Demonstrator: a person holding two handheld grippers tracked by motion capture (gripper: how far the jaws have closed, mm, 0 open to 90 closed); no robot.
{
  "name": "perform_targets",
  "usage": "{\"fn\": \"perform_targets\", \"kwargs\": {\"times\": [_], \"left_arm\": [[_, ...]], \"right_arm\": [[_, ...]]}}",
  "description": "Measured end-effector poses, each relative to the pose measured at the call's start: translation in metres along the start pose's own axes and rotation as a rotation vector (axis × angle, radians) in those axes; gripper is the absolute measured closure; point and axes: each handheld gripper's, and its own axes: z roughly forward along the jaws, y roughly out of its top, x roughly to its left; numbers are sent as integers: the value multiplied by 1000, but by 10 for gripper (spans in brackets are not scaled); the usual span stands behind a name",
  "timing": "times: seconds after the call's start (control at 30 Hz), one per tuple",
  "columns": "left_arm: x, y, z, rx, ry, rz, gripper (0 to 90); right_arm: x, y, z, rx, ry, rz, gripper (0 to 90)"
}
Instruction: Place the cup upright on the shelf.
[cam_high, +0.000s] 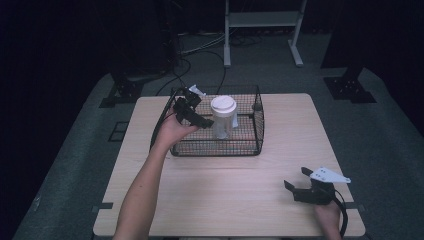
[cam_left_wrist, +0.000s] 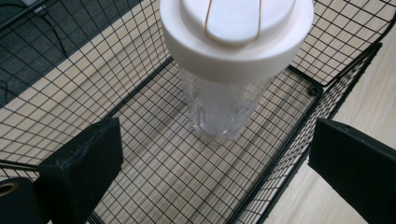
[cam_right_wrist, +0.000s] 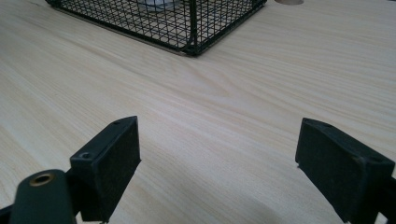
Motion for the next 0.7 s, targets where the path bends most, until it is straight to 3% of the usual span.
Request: {"fn": "perform_targets", "kwargs": {"times": [0.37, 0.7], "left_arm": [[-12, -5, -10, -29, -16, 40, 24], [-18, -23, -18, -41, -27, 54, 24]], "right_arm": [[0, 0, 0, 4, -8, -3, 129], [0, 0, 0, 4, -9, -2, 129]]}}
